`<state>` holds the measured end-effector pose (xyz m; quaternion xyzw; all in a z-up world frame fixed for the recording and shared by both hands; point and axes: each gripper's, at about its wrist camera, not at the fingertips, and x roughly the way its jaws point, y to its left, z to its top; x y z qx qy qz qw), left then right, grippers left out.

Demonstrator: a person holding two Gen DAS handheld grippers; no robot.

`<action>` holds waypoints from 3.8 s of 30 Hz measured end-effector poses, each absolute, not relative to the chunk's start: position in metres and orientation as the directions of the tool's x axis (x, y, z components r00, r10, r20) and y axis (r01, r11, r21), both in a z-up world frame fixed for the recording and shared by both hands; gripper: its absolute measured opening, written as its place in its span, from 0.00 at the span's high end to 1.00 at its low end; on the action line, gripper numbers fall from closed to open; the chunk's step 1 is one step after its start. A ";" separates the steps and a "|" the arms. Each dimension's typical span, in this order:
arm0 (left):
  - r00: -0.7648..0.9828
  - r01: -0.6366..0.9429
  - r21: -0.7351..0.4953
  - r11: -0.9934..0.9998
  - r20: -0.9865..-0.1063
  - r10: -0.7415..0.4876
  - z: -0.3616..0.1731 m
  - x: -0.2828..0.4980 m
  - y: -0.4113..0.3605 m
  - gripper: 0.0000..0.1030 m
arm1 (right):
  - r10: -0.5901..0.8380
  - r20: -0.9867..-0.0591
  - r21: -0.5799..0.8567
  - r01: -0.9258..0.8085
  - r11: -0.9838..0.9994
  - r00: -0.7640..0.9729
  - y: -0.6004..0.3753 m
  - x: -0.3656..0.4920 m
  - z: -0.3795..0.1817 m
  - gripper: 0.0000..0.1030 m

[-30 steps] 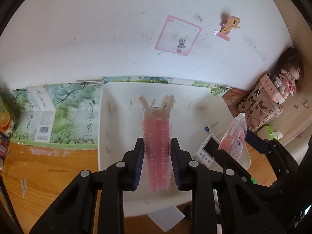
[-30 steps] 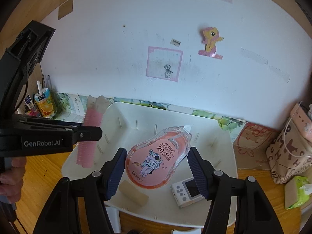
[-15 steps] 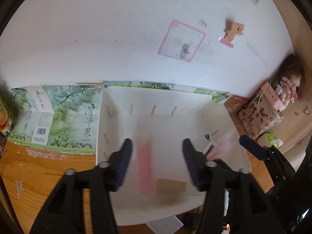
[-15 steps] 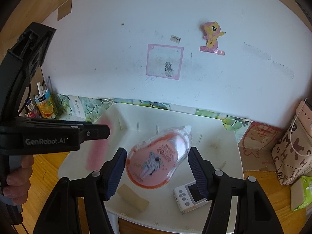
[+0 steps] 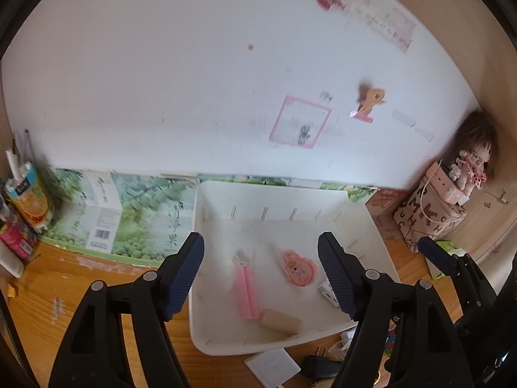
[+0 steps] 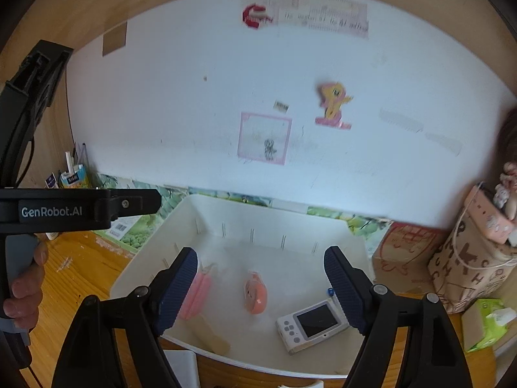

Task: Organize rigid objects
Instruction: 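Open the left tool to drop the curlers while the right releases the tape dispenser into the bin, then withdraw both open tools from the bin back toward the table, then grasp the Rubik's cube with the right tool while the left grasps the green-gold jar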

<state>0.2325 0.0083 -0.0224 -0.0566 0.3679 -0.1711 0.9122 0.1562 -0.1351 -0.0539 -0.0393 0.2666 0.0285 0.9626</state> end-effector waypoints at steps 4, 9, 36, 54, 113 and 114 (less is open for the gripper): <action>0.712 0.269 -0.193 0.944 -0.620 -0.329 -0.006 0.210 0.014 0.26 | 0.024 -0.479 -0.063 -0.061 0.996 0.878 -0.135 0.138 -0.039 0.21; 0.752 0.274 -0.168 0.947 -0.576 -0.319 0.012 0.180 0.021 0.22 | 0.003 -0.432 -0.048 -0.026 0.999 0.902 -0.142 0.112 -0.020 0.18; 0.760 0.234 -0.211 0.949 -0.570 -0.314 -0.004 0.075 0.038 0.18 | -0.068 -0.510 -0.009 0.074 0.997 0.858 -0.162 -0.035 -0.046 0.17; 0.613 0.093 -0.210 0.973 -0.758 -0.222 -0.067 0.064 0.029 0.18 | -0.049 -0.693 0.009 0.076 0.997 0.719 -0.201 -0.063 -0.103 0.17; 0.049 -0.079 -0.267 0.961 -0.963 -0.263 -0.179 0.102 -0.154 0.18 | 0.229 -0.855 0.077 -0.324 0.943 0.466 -0.313 0.046 -0.173 0.17; 0.042 -0.081 -0.266 0.961 -0.964 -0.263 -0.181 0.103 -0.155 0.18 | 0.231 -0.857 0.079 -0.326 0.942 0.461 -0.312 0.047 -0.174 0.17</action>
